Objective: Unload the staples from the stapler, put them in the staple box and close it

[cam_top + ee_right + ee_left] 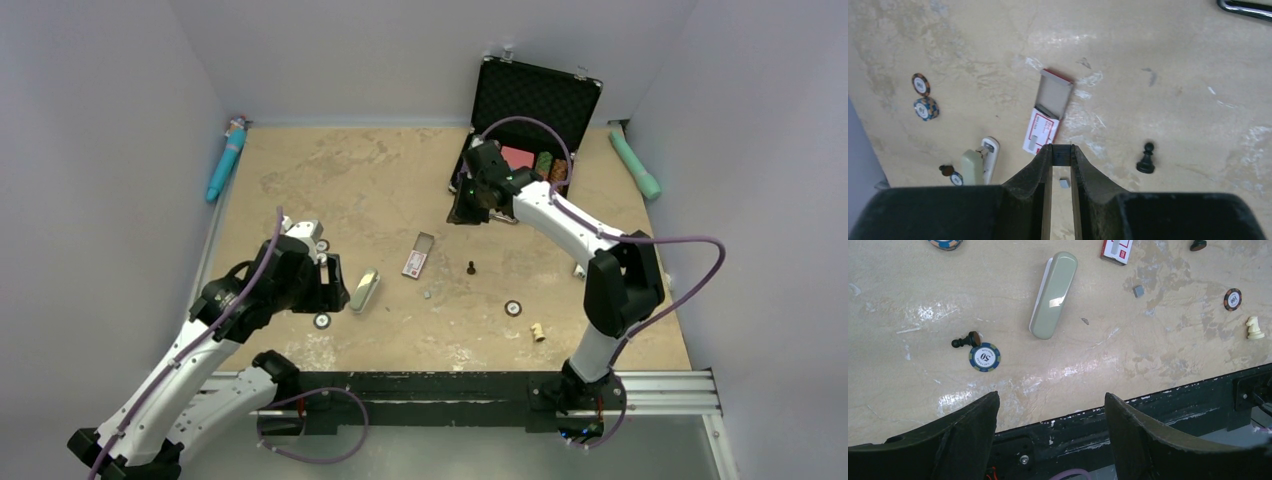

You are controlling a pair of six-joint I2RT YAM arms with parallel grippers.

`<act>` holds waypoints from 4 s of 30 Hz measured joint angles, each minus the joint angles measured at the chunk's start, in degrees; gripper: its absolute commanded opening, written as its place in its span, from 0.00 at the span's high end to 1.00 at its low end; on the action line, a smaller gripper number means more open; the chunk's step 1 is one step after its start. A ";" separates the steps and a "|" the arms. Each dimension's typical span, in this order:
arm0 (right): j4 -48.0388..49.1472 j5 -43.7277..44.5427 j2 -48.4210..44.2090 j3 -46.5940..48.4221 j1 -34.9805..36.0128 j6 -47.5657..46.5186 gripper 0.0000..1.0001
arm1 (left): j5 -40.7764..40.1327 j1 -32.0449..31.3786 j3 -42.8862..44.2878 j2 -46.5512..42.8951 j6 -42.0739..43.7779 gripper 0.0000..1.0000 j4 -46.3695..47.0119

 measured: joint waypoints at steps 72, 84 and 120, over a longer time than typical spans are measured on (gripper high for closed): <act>4.26 -7.28 18.40 7.58 5.01 5.64 0.62 | 0.39 0.00 0.00 1.51 0.00 0.22 0.42; 4.15 -7.39 18.40 7.65 5.03 5.46 0.64 | 0.39 0.00 0.00 1.51 0.00 0.22 0.42; -8.28 9.73 9.09 0.72 21.79 -1.99 0.55 | -0.66 0.00 0.00 2.49 -0.02 0.22 0.37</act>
